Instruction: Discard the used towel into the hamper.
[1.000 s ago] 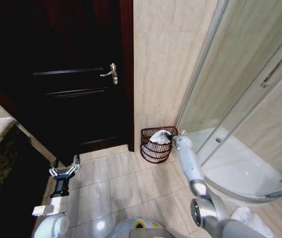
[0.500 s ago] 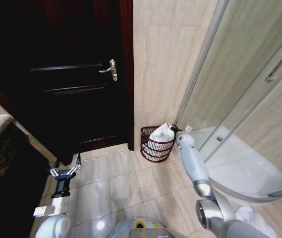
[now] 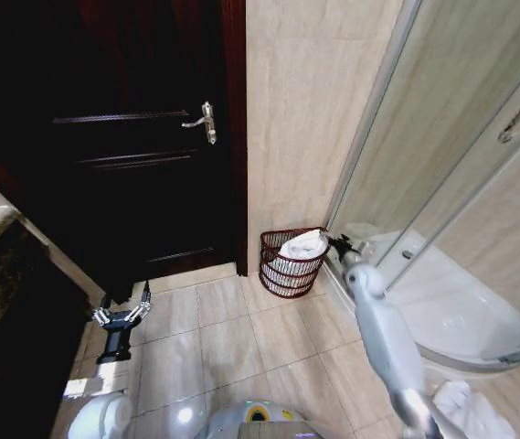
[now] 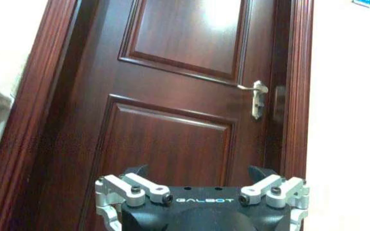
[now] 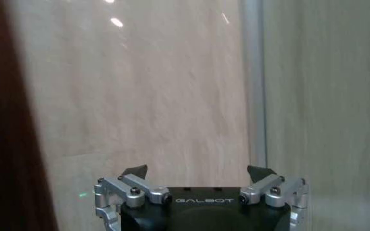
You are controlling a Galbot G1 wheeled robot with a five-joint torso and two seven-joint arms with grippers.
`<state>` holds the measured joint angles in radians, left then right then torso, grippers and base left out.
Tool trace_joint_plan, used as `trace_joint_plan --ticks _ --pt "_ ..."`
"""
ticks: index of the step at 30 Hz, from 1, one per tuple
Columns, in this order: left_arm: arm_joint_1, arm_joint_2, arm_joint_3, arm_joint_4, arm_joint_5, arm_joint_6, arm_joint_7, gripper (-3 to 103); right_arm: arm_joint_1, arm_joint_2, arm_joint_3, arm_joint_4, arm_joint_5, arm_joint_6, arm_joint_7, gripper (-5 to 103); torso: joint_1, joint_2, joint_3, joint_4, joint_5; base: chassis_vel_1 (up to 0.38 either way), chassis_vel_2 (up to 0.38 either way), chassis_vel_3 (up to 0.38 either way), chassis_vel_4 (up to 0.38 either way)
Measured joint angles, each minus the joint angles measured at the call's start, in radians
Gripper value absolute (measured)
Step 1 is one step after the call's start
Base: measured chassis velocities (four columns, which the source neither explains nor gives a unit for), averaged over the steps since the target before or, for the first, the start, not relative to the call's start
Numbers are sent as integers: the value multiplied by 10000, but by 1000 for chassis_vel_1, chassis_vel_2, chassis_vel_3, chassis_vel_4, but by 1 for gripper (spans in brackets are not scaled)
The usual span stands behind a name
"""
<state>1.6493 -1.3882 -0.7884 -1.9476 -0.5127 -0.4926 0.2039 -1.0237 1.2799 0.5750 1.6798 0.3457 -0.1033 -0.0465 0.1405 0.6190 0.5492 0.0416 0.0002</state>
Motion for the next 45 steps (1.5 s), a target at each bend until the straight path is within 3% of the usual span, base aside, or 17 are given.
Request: trace_joint_plan --ticks 4,8,13,21,30,42,45 --pt "-25 -18 40 7 31 -23 1 100 -1255 379 350 1185 -549 691 -141 100 -31 -74 -38 5 -1 0 0 0 0" --pt "8 -13 90 5 112 -39 -1 100 -2196 762 652 1976 -750 853 -145 100 -35 -82 -42 4 1 0 0 0 0" --pt "111 -4 251 -129 414 15 -29 100 -4453 1768 1245 3593 -1182 849 -154 100 -29 -63 -33 2 -2 0 0 0 0" --pt "169 -71 346 -255 618 -2 -21 100 -6326 2389 1523 3805 -1530 1725 -603 100 -12 -28 -13 3 -3 0 0 0 0" --pt "238 -168 333 -227 837 -34 66 100 -6678 2587 1577 3754 -1559 2036 -732 100 -46 -101 -42 3 -2 8 -2 -11 11" --pt "202 -127 316 -83 1057 -169 63 100 -6435 2669 1324 3663 -1694 2090 -737 100 -287 -624 -335 0 -3 62 -76 -84 62" --pt "186 -113 294 -9 1166 -260 81 100 -6335 2771 1252 3508 -1761 2466 -761 100 -361 -793 -429 3 -3 -11 -93 -76 -8"
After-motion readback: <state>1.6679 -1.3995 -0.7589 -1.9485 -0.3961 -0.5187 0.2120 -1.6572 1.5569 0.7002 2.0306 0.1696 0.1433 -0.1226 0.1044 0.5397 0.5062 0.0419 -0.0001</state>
